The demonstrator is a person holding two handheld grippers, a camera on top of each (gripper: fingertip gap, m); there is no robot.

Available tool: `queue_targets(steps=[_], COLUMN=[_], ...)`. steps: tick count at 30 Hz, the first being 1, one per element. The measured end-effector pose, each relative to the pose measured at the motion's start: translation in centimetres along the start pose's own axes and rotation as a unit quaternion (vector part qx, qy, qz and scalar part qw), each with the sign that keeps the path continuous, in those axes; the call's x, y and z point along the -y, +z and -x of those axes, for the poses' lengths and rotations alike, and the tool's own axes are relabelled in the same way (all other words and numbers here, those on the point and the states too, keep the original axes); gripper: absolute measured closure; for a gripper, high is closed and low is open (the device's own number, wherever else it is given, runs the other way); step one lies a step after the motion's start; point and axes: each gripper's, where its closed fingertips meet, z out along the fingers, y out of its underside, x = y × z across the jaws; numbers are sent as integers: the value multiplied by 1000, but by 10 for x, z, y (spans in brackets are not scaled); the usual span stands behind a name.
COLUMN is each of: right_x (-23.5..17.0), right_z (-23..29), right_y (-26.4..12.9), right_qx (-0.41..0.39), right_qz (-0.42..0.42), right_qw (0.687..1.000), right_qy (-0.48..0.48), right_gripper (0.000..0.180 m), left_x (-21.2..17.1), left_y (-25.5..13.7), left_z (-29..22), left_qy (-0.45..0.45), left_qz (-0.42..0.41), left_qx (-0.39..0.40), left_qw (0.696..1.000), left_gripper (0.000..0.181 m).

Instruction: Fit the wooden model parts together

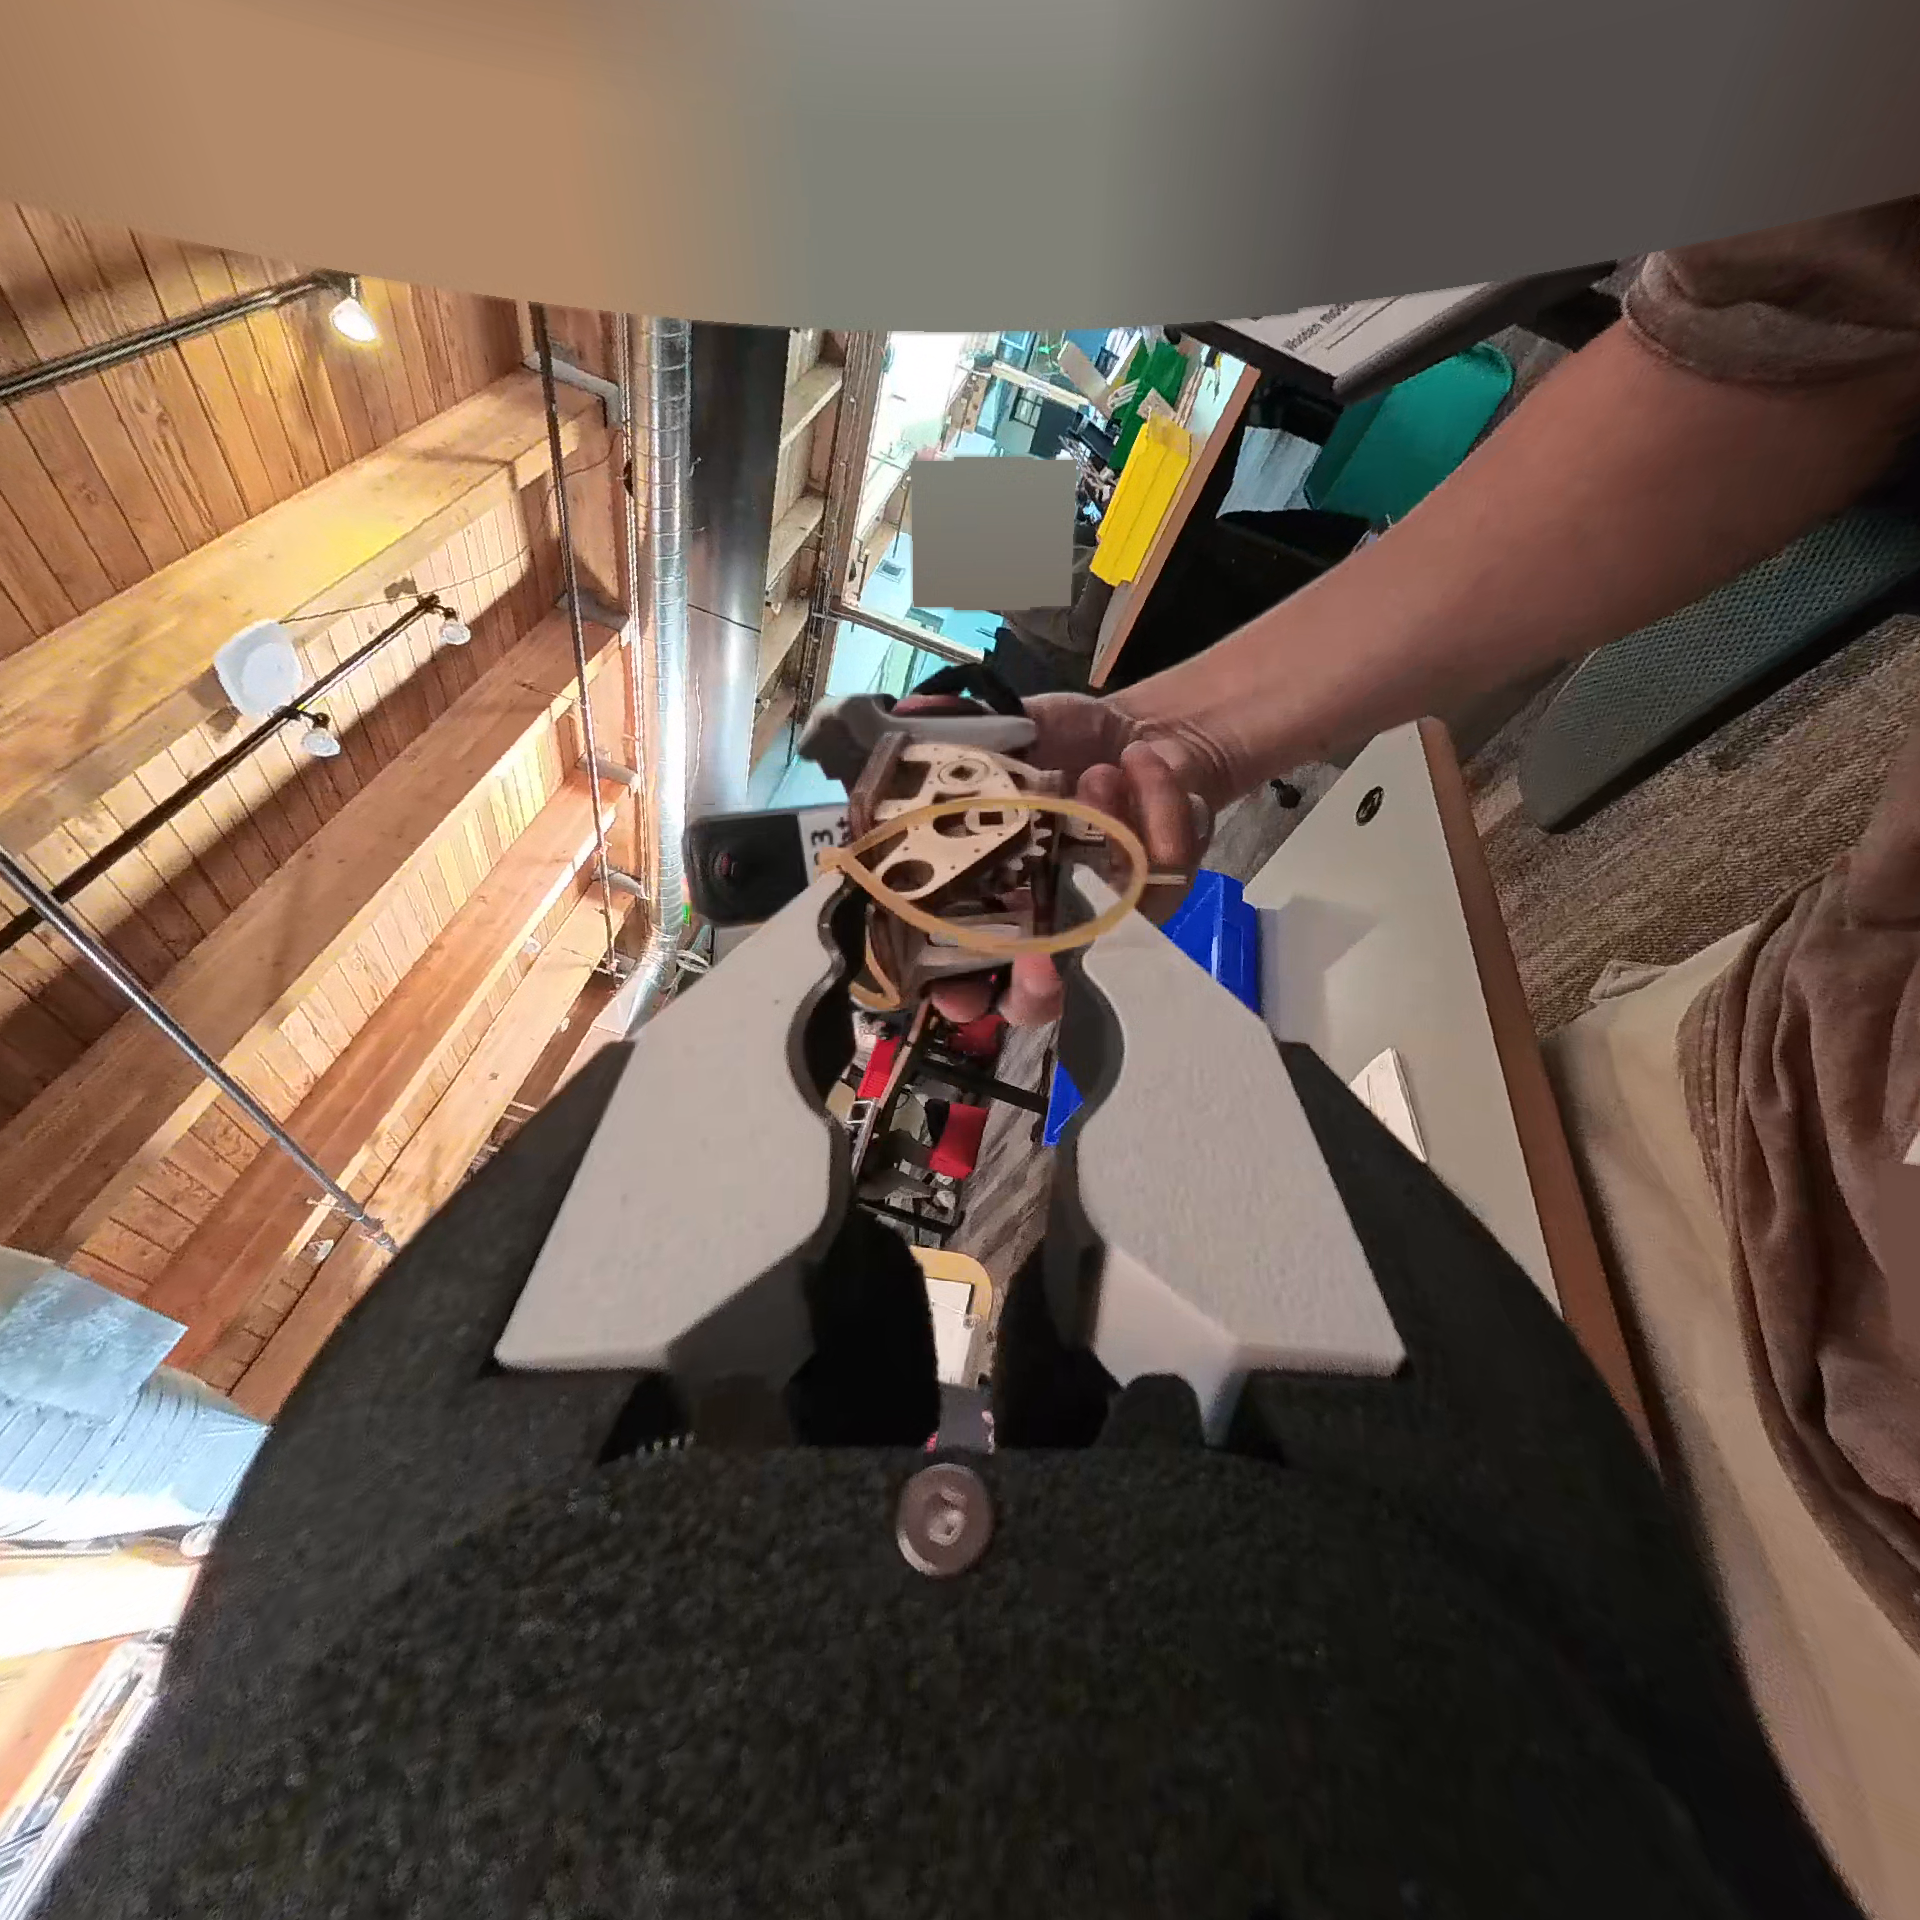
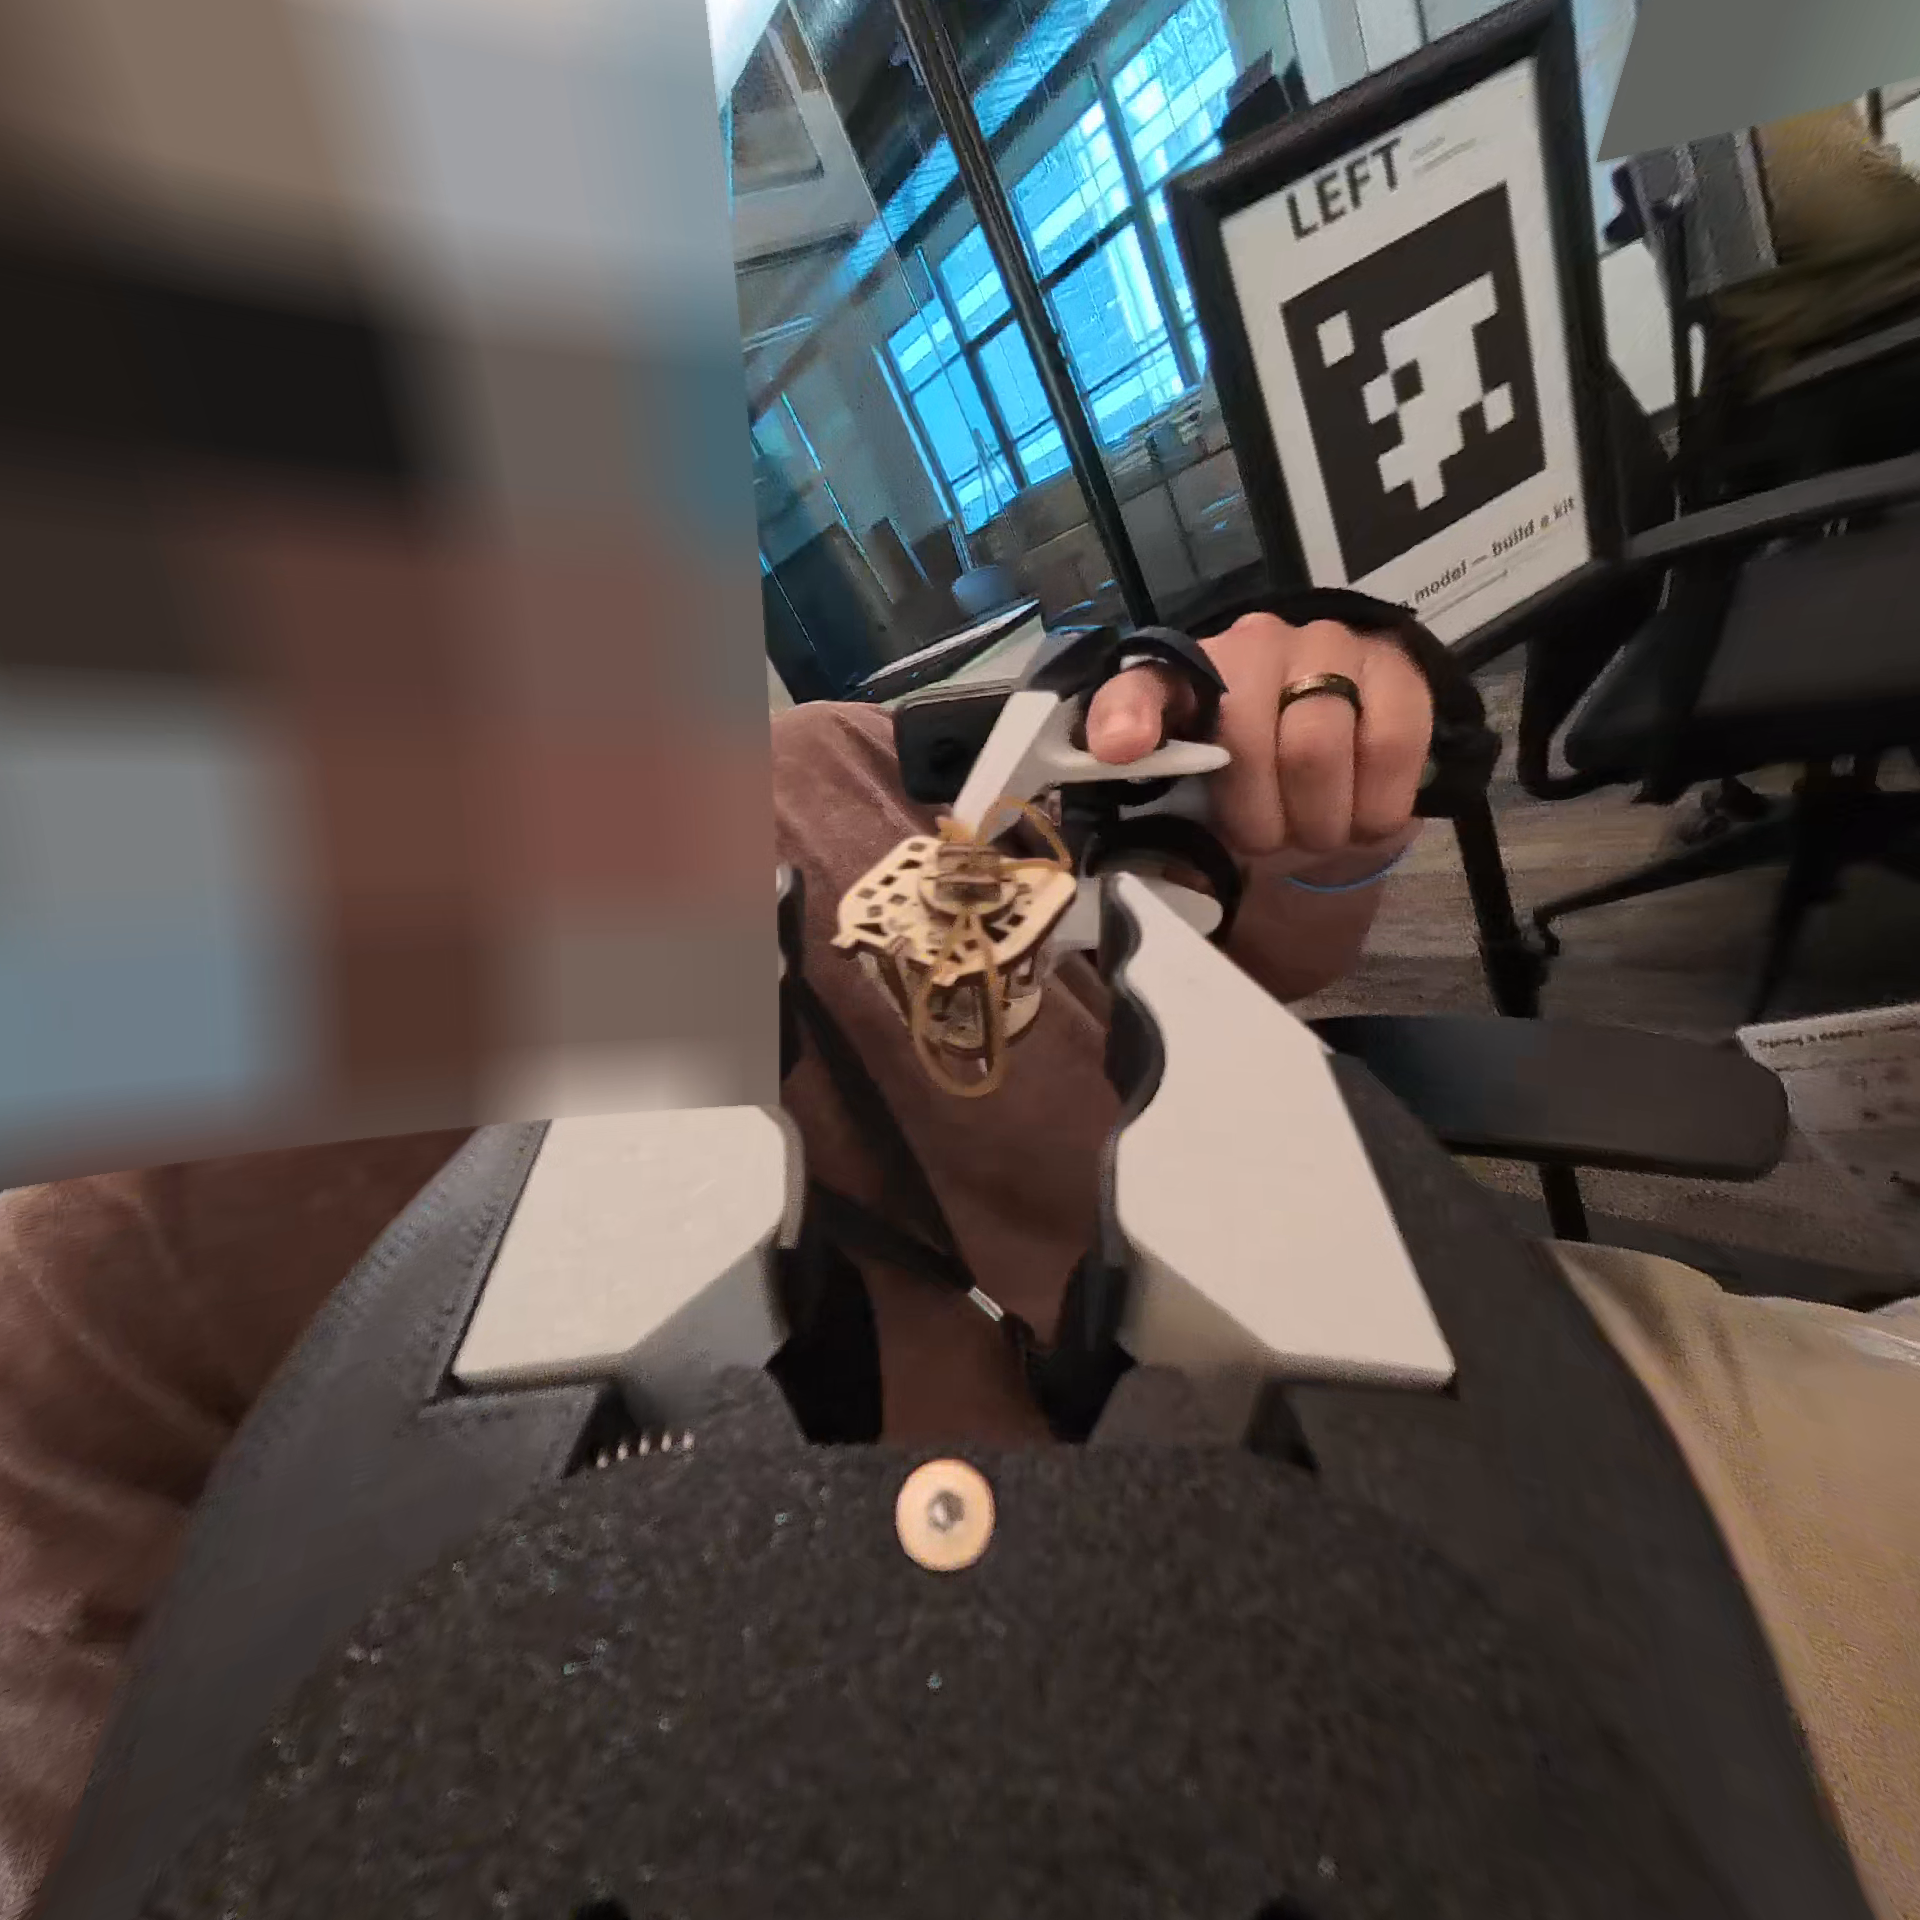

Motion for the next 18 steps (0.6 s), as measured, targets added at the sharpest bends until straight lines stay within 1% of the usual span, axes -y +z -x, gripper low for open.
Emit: queue_targets(steps=[1,3,5,10,14,18], right_x=[-3,-11,-10,-8,-7,-7], right_z=[-4,-6,-4,-8,-15,-15], right_y=[3,7,8,7,5,4], right_qx=[-10,-13,-6,-17,-37,-55], right_qz=[7,26,23,15,14,18], right_qw=[1000,999,1000,1000,999,998], right_qy=[-2,-14,-11,-14,-14,-28], right_gripper=[130,141,147,151,165,165], left_x=[0,1,0,-3,-5,-6], left_y=[0,-1,-1,0,1,1], left_z=[0,0,-1,-2,-2,-3], left_qy=[1,1,5,3,6,15], left_qz=[0,2,5,6,9,13], left_qx=[0,-1,-1,0,-1,0], left_qw=[1000,1000,1000,1000,1000,1000], left_gripper=[148,148,148,148,148,148])
